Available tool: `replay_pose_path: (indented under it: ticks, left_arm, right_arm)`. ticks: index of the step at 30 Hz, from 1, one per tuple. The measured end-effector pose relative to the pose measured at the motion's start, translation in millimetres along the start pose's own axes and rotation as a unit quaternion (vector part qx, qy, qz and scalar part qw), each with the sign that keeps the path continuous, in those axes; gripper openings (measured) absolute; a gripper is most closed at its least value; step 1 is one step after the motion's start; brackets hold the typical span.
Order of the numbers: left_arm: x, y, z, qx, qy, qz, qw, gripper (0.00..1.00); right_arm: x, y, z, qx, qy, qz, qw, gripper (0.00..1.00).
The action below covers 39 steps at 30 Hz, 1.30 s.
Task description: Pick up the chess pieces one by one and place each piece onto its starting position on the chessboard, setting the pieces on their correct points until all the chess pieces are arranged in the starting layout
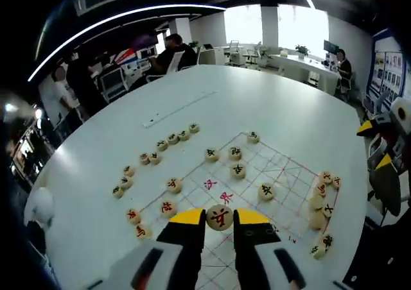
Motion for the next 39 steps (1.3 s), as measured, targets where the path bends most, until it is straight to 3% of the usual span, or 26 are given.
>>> replay_pose_path:
  ticks: [8,19,27,39]
  left_arm:
    - [-7.8,-10,5.7,-0.004,0.0,0.006,1.0,0.2]
    - [-23.5,-51,7.3,-0.026,0.015,0.031,0.9991,0.2]
    - [-25.0,-75,8.4,-0.043,0.01,0.032,0.9985,0.2]
    - [-18.5,-72,15.0,-0.047,0.005,0.041,0.9981,0.21]
  right_arm:
    - [0,-2,-6.2,-0.007,0.004,0.003,1.0,0.5]
    - [-1,1,-4.2,-0.019,-0.006,0.015,0.9997,0.5]
    - [1,2,-3.8,-0.024,-0.012,0.02,0.9994,0.5]
    - [2,1,-3.7,-0.025,-0.014,0.024,0.9993,0.5]
Point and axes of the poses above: the point that each gripper's makers call its tool centre point, and the gripper's own axes: y roughly backward along the fingers, x roughly to its right, z roughly out of its underside, the point moved 8 cm from there along y, roughly backward along the fingers, and after that the axes turned 7 degrees about -z, right-handed, at the moved point
